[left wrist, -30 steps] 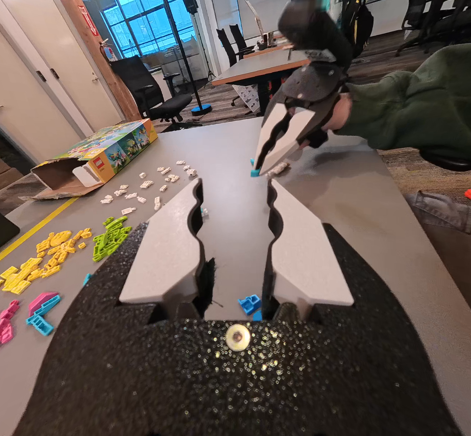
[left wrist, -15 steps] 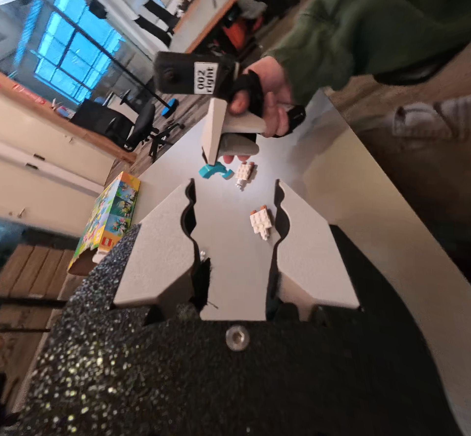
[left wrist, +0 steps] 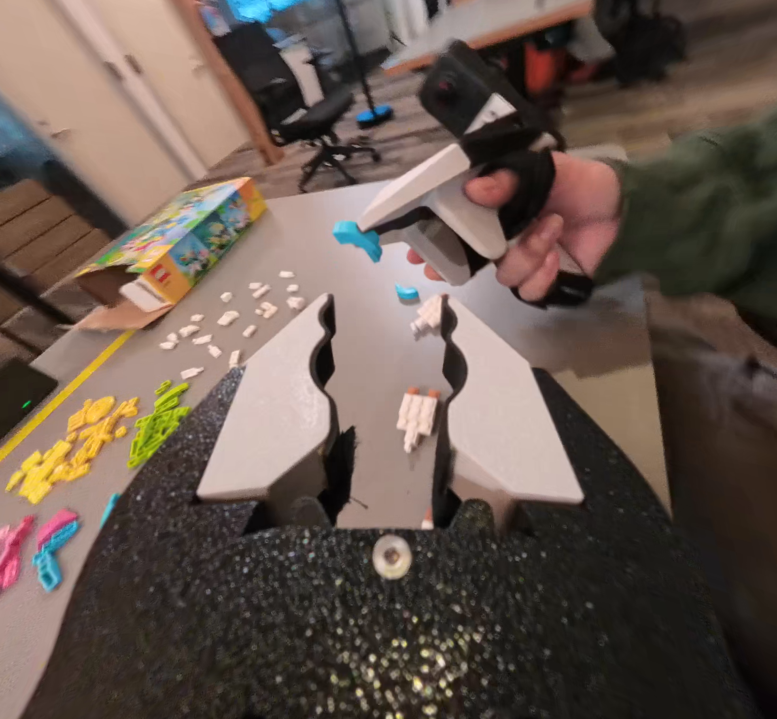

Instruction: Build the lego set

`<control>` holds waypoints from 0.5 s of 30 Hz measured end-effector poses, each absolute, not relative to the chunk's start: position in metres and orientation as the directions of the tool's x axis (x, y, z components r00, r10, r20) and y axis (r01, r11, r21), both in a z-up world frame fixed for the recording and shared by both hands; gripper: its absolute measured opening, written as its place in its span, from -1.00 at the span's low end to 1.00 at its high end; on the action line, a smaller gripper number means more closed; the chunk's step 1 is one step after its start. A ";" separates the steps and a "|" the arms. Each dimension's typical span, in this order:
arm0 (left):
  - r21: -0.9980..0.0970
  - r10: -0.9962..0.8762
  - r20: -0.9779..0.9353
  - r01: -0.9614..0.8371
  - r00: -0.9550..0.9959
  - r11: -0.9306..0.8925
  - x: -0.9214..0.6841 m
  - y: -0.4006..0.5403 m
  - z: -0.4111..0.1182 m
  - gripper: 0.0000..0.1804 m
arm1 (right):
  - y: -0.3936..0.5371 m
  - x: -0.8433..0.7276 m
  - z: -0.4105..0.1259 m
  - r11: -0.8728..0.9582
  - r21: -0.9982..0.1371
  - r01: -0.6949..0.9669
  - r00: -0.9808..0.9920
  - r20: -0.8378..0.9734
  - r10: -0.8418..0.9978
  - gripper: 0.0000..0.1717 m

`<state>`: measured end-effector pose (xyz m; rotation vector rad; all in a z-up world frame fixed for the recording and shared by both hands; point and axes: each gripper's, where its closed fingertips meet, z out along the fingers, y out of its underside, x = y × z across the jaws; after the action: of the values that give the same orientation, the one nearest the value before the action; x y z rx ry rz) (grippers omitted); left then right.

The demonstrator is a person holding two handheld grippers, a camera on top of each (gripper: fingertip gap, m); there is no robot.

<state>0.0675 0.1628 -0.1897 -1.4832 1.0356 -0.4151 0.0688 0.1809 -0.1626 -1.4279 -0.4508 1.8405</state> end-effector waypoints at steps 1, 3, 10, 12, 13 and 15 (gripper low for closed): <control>-0.933 -0.742 -0.314 -0.338 0.592 0.125 0.070 0.167 -0.189 -0.49 | 0.185 0.072 -0.158 -0.649 -0.648 -0.399 -0.097 -0.674 0.732 -0.93; -0.917 -0.638 -0.391 -0.342 0.664 0.206 0.076 0.173 -0.182 -0.56 | 0.190 0.077 -0.151 -0.639 -0.595 -0.487 -0.102 -0.688 0.718 -0.93; -0.817 -0.391 -0.566 -0.432 0.726 0.381 0.090 0.190 -0.163 -0.75 | 0.194 0.081 -0.147 -0.695 -0.338 -0.635 -0.251 -0.760 0.599 -0.93; -0.814 -0.375 -0.569 -0.438 0.732 0.381 0.091 0.194 -0.164 -0.76 | 0.193 0.079 -0.147 -0.702 -0.323 -0.634 -0.267 -0.762 0.591 -0.93; -0.818 -0.367 -0.563 -0.436 0.741 0.375 0.090 0.196 -0.164 -0.76 | 0.193 0.079 -0.146 -0.704 -0.317 -0.636 -0.271 -0.762 0.589 -0.93; -0.824 -0.352 -0.545 -0.410 0.761 0.390 0.087 0.196 -0.160 -0.92 | 0.191 0.078 -0.144 -0.701 -0.318 -0.638 -0.281 -0.752 0.597 -0.93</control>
<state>0.0870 0.1961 -0.1603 -1.2025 0.7518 0.0421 0.0782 0.1909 -0.1440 -1.1691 0.0571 2.0372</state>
